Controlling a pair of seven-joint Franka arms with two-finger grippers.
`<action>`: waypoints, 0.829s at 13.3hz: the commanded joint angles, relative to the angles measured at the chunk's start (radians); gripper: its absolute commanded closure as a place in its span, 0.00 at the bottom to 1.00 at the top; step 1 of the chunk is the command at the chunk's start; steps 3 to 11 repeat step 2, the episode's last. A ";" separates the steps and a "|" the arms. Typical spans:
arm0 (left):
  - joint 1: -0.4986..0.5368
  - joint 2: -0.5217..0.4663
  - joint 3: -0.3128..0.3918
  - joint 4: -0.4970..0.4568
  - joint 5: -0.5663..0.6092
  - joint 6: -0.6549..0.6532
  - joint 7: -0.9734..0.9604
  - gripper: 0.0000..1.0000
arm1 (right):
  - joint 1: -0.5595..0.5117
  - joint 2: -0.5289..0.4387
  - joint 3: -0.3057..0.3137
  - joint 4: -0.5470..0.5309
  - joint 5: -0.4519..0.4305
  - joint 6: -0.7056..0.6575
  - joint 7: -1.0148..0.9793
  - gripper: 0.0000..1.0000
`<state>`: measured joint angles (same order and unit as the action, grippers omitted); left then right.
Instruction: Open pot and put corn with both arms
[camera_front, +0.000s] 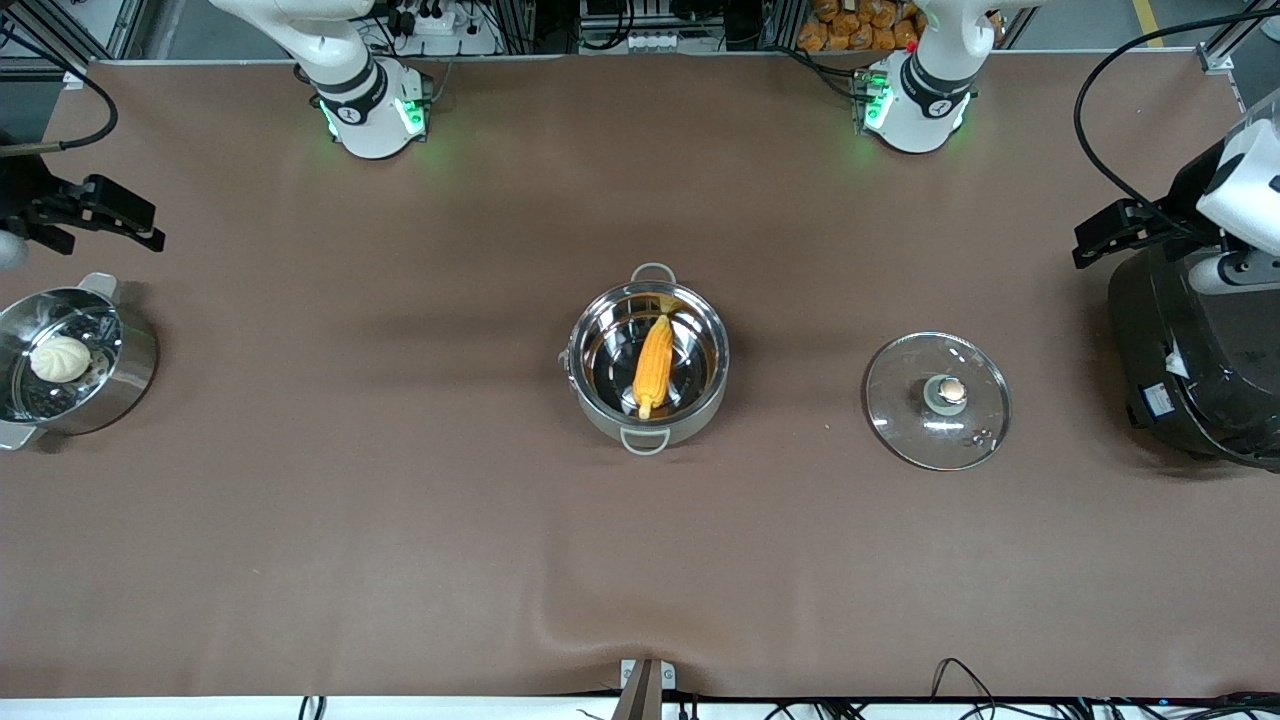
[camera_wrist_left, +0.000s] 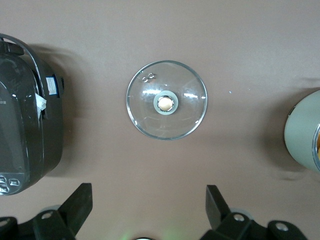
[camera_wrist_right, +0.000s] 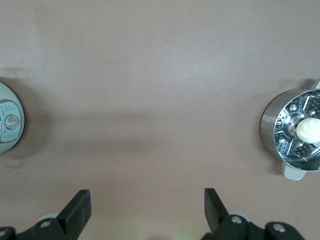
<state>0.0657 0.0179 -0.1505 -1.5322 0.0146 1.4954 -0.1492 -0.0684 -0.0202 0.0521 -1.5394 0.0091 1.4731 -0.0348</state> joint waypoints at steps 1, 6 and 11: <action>0.008 -0.007 0.002 0.023 -0.012 -0.034 0.028 0.00 | -0.030 -0.004 0.014 -0.001 -0.003 0.021 -0.031 0.00; 0.008 -0.007 0.003 0.023 -0.012 -0.034 0.028 0.00 | -0.030 -0.003 0.009 -0.004 -0.003 0.029 -0.031 0.00; 0.008 -0.007 0.003 0.023 -0.012 -0.034 0.028 0.00 | -0.030 -0.003 0.009 -0.004 -0.003 0.029 -0.031 0.00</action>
